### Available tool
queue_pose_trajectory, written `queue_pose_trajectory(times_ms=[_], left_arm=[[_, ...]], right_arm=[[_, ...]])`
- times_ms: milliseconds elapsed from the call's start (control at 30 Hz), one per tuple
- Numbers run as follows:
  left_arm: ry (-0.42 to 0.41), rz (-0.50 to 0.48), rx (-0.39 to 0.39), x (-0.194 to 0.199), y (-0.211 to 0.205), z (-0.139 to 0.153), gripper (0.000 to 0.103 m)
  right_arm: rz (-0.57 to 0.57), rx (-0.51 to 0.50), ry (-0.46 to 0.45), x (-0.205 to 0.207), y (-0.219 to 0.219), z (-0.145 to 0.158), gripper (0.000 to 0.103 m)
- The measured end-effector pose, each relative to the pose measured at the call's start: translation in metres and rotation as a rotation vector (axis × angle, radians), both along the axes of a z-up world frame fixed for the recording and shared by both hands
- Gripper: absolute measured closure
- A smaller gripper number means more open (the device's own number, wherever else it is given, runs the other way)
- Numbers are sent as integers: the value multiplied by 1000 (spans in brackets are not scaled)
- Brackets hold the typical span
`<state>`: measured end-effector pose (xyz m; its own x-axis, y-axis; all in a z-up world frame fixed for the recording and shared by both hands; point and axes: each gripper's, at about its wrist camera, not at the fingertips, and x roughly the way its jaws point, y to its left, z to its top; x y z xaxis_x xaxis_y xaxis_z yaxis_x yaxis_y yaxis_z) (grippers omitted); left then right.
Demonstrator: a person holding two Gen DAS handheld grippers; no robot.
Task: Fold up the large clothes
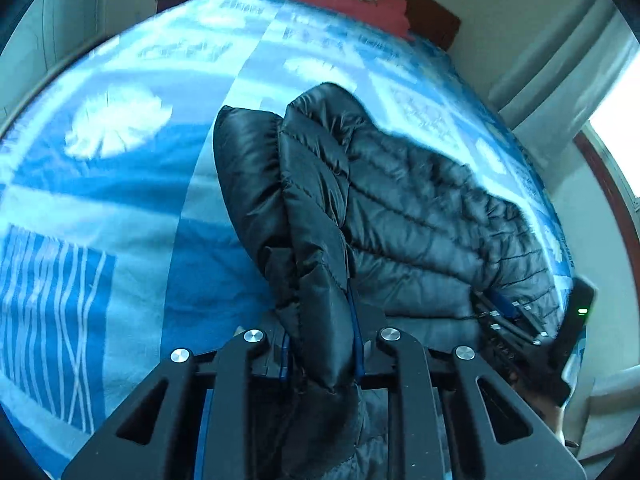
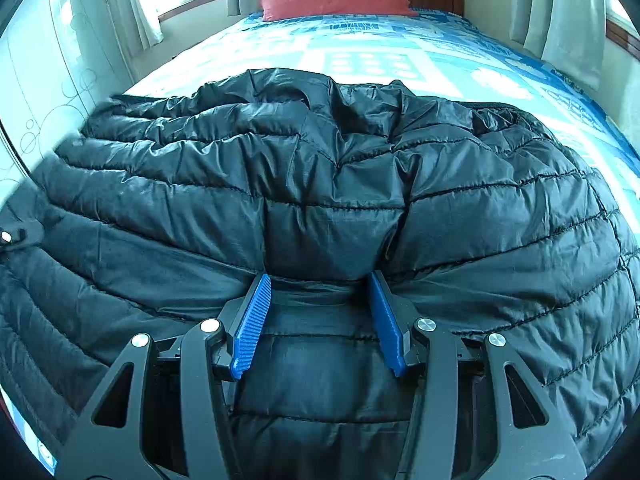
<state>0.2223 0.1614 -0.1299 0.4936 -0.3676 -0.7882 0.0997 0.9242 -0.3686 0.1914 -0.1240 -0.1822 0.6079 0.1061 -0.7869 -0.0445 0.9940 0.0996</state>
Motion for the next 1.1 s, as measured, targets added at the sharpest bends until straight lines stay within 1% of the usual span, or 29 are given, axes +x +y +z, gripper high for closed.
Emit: queue_pose_trajectory(times_ms=[100,167,233,267,300,367,467,500,567,633,733,900,967,1100], left_arm=[[-50,-3,-8,-8,-11,32,82],[-92,-27,19,-14,-27,55,82],[-122,-45,44,-18,-40,70,82],[-138,-54,58,-19,-54,79,82],[-146,-61,62,-21,-61,84,82],[-164,-83,80,-20,-90,92,82],[-181,-116,115,-18,-125,97,82],[-189,-132,131,-18,-142,99,82],[-195,-158,150,-16,-172,99,82],[-202,-188,169,-16,-190,98,82],[-208,-227,202,-15,-224,91,82],[-184,-265,225,-13,-272,69,82],[-178,-277,229,-14,-287,63,82],[-152,-309,228,-16,-315,40,82]], right_arm=[[2,53,1,1,-10,7,54],[-5,85,2,-3,-21,16,54],[-19,107,-18,-10,-35,25,53],[-31,110,-30,-16,-46,32,53],[-42,107,-35,-19,-55,35,53],[-66,101,-44,-25,-76,41,53],[-119,101,-49,-35,-113,45,53],[-133,106,-51,-37,-122,46,53],[-167,127,-54,-44,-145,46,53],[-192,145,-58,-48,-165,46,53],[-217,148,-69,-55,-185,47,53],[-248,167,-67,-72,-202,40,53],[-258,168,-66,-76,-211,39,53],[-273,171,-60,-81,-220,35,52]])
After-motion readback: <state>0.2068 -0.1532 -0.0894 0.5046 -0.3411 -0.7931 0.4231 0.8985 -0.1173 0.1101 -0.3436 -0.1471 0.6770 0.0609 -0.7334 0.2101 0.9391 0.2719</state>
